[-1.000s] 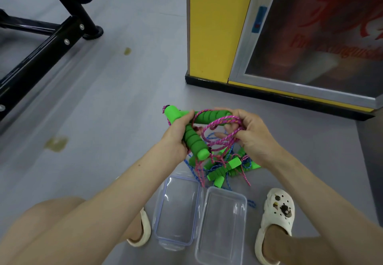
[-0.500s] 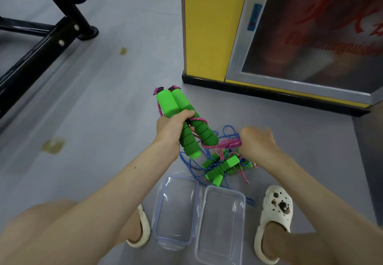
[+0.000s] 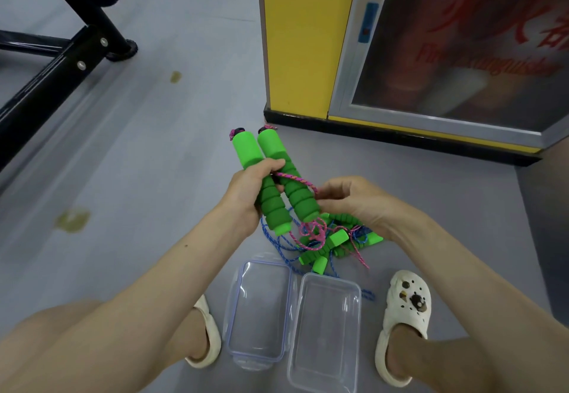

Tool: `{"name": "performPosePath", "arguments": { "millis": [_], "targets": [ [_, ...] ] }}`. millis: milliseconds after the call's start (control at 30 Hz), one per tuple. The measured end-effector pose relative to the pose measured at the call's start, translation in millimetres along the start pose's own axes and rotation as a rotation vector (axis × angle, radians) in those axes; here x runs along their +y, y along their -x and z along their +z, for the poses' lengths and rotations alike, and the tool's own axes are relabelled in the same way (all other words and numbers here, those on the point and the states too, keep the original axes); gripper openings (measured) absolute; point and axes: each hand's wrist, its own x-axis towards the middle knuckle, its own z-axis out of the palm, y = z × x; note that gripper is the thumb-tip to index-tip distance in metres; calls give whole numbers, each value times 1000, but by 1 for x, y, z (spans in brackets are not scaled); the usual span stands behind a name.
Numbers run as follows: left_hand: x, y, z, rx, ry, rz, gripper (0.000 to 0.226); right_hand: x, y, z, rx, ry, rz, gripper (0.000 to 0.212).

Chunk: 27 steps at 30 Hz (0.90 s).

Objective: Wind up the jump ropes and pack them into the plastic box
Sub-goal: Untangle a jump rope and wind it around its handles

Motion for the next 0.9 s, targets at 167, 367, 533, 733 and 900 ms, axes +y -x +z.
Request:
{"name": "performPosePath", "arguments": {
  "millis": [167, 367, 533, 733, 900],
  "targets": [
    [-2, 2, 0, 66, -280, 175, 6, -8, 3, -2, 123, 3, -19, 12],
    [-3, 1, 1, 31, -218, 171, 5, -6, 3, -1, 45, 34, 72, 5],
    [1, 6, 5, -42, -317, 198, 10, -11, -2, -6, 284, -310, -48, 25],
    [7, 2, -3, -78, -160, 39, 17, -2, -8, -6, 457, 125, 182, 47],
    [12, 12, 1, -259, 103, -28, 16, 0, -9, -4, 385, 131, 118, 72]
  ]
}}
